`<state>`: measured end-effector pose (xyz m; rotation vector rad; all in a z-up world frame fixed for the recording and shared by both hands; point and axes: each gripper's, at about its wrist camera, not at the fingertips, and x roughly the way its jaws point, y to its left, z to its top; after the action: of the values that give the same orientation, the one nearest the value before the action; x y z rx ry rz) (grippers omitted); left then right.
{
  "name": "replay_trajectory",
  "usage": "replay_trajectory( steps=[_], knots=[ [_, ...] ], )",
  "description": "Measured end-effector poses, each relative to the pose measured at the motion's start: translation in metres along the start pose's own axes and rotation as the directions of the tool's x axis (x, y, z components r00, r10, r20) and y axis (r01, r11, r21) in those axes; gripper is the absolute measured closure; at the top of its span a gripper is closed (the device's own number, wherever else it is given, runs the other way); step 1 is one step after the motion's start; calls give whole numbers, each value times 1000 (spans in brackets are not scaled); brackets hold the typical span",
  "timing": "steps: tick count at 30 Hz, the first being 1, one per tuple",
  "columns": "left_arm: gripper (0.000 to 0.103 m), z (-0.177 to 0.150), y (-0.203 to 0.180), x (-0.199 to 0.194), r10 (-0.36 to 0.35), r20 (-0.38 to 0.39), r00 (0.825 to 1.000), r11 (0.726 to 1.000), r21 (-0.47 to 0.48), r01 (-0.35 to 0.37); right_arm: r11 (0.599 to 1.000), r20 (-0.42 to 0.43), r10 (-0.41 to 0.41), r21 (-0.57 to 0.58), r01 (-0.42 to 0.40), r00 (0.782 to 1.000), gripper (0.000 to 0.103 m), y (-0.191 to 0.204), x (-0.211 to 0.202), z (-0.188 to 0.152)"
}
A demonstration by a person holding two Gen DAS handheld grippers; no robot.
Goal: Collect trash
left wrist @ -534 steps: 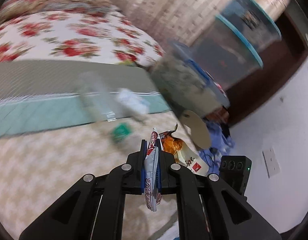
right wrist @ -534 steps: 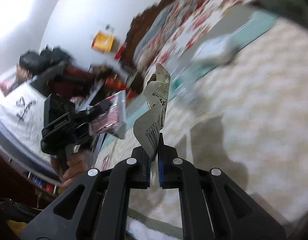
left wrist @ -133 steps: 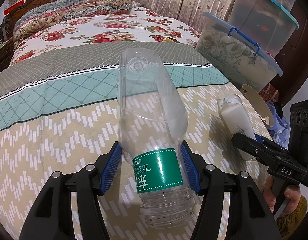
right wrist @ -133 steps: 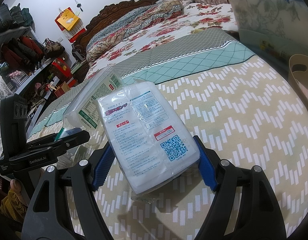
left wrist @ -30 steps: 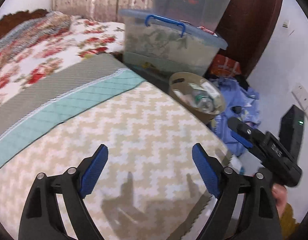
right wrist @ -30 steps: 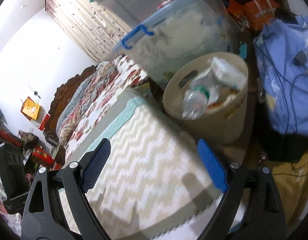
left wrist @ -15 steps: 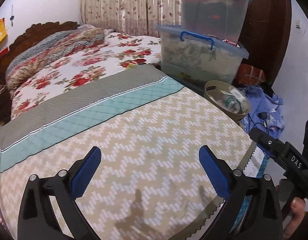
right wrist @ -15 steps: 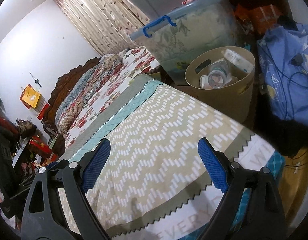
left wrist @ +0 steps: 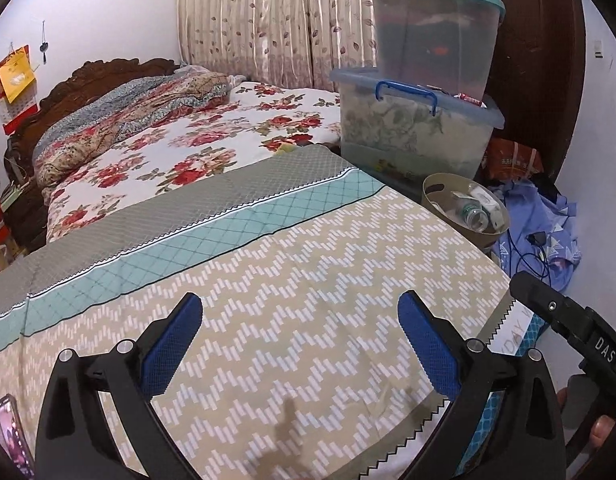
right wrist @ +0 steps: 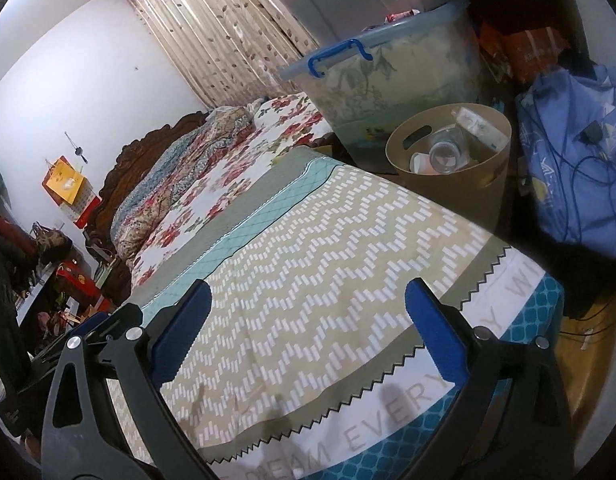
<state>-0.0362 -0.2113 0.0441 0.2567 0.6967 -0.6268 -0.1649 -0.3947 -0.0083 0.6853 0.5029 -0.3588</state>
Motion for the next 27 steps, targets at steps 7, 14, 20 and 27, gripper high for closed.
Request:
replay_trajectory(
  steps=[7,14,20,27],
  knots=[
    [9,-1,-3,-10,8,22,1000,1000,6,-8,1000,4,4,5,-4,1000,6,2,-4,-2],
    [9,-1,-6,-18,44,39,998,999,14,-45,1000,13,11,5,-11,1000,5,4,-9,-5],
    [9,-1,-7,-22,42,49,998,999,10,-42,1000,24,13,-8,-13,1000,5,7,-15,-7],
    [9,-2,-11,-20,42,34,999,999,23,-43,1000,25,13,-8,-12,1000,5,7,-16,-7]
  ],
)
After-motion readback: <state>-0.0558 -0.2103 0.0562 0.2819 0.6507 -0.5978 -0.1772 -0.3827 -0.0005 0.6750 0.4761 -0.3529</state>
